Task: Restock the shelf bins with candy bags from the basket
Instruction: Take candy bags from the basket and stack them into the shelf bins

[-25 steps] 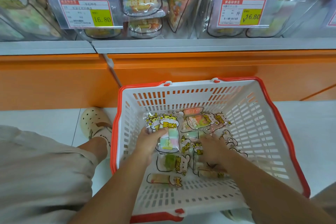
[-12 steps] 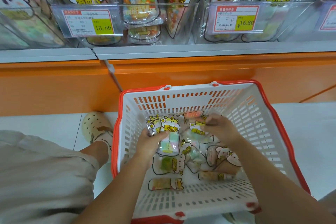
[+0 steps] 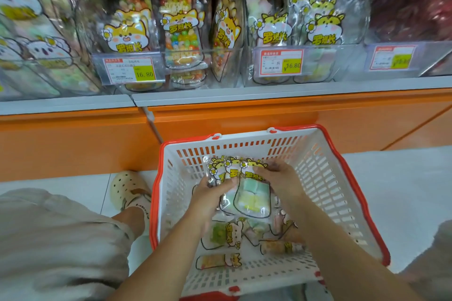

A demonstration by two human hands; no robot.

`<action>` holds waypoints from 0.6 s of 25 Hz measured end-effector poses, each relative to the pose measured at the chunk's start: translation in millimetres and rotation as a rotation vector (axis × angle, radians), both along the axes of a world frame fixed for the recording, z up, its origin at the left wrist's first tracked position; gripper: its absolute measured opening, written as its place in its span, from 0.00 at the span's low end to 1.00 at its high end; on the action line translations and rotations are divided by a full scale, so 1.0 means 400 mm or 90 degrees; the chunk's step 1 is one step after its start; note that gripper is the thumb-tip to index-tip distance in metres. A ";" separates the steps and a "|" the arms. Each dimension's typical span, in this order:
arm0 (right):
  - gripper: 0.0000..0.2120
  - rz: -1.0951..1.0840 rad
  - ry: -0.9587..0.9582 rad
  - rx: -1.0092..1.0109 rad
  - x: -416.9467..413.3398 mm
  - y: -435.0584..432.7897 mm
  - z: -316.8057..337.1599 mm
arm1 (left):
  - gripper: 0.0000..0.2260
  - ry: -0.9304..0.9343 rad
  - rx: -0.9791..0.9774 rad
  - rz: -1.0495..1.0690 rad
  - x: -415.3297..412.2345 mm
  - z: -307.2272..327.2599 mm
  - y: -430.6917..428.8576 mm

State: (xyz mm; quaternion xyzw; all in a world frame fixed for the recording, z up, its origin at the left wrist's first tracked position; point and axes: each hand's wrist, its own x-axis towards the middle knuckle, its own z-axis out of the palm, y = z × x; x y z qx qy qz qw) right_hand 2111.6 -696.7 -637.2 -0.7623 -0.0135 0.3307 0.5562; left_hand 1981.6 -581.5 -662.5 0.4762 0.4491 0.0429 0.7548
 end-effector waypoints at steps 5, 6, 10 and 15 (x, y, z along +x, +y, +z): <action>0.10 -0.027 -0.066 0.061 -0.027 -0.015 0.047 | 0.54 -0.049 0.002 -0.028 -0.001 0.080 -0.034; 0.12 -0.037 -0.052 0.076 -0.033 -0.019 0.056 | 0.53 -0.050 0.011 -0.026 0.001 0.100 -0.040; 0.31 0.016 0.178 0.217 -0.046 -0.058 0.095 | 0.52 -0.068 0.044 -0.008 0.019 0.166 -0.044; 0.23 0.061 0.131 0.261 -0.033 -0.090 0.167 | 0.53 -0.139 0.071 -0.035 0.048 0.258 -0.046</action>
